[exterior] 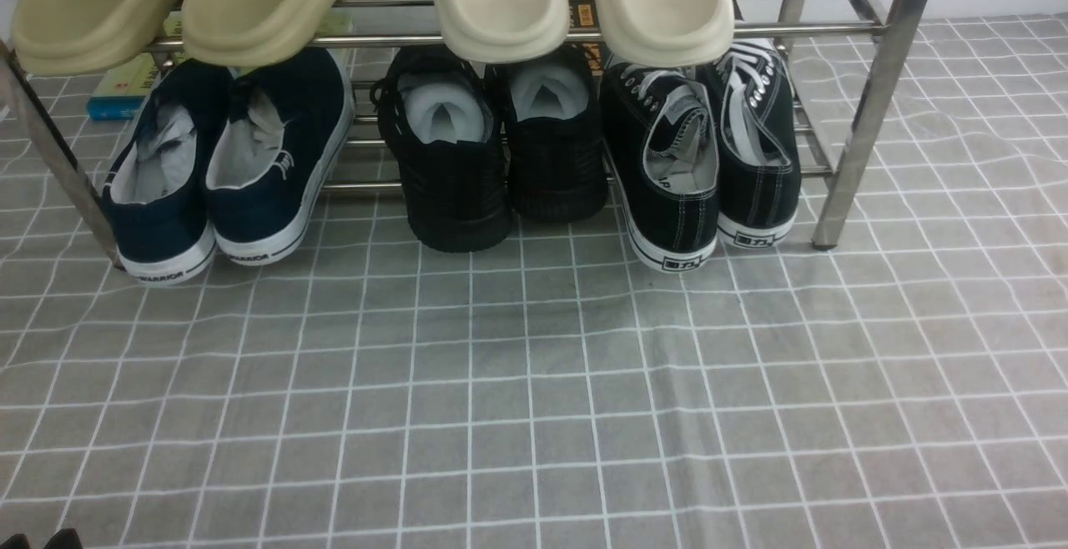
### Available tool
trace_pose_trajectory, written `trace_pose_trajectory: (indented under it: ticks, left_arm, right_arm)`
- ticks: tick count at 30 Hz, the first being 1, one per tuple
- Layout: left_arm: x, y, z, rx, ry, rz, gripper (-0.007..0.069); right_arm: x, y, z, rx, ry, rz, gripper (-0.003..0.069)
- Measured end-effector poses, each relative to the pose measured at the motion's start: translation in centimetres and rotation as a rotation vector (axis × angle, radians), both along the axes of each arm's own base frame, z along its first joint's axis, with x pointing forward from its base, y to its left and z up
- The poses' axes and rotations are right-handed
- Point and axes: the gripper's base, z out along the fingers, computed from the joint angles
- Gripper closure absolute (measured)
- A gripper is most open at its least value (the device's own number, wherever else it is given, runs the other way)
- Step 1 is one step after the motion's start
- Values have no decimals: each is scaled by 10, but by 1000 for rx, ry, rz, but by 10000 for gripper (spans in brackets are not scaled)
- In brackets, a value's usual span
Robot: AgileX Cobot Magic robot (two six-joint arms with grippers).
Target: Take the shoes off the shelf with your hand from the grey coffee tablecloth.
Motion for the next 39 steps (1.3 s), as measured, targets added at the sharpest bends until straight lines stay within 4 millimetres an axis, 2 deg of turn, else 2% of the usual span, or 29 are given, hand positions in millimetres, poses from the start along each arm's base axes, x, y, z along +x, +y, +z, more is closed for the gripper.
trace_pose_trajectory:
  ticks: [4,7,11,12,14,15,16,17,19,20,21,22,25,26,31,32,38,39]
  left_arm:
    - [0,0,0,0,0,0,384]
    - [0,0,0,0,0,0,384]
    - [0,0,0,0,0,0,384]
    - [0,0,0,0,0,0,384]
    - [0,0,0,0,0,0,384]
    - [0,0,0,0,0,0,384]
    - [0,0,0,0,0,0,384]
    - [0,0,0,0,0,0,384]
    - [0,0,0,0,0,0,384]
    - [0,0,0,0,0,0,384]
    - [0,0,0,0,0,0,384]
    - [0,0,0,0,0,0,384]
    - [0,0,0,0,0,0,384]
    - [0,0,0,0,0,0,384]
    - [0,0,0,0,0,0,384]
    - [0,0,0,0,0,0,384]
    - [0,0,0,0,0,0,384]
    - [0,0,0,0,0,0,384]
  right_arm:
    - [0,3,2,177,9,-12,420]
    - [1,2,4,187,-13,-21,423]
    - [-1,1,29,40,-110,1,489]
    - [-2,1,51,-91,-153,24,552]
    - [-1,1,67,-193,-152,47,593]
    - [6,1,87,-327,-92,88,654]
    - [5,1,86,-340,-81,94,658]
    - [16,1,99,-415,22,134,669]
    - [30,1,100,-483,263,224,670]
    - [34,1,99,-486,300,235,670]
    - [48,1,99,-514,460,298,668]
    - [50,1,99,-516,477,306,667]
    - [84,9,94,-517,622,469,660]
    - [98,16,92,-482,625,552,655]
    - [131,48,96,-441,500,829,610]
    - [140,59,100,-447,453,890,580]
    - [191,108,124,-544,310,1001,445]
    - [192,110,125,-550,307,1005,445]
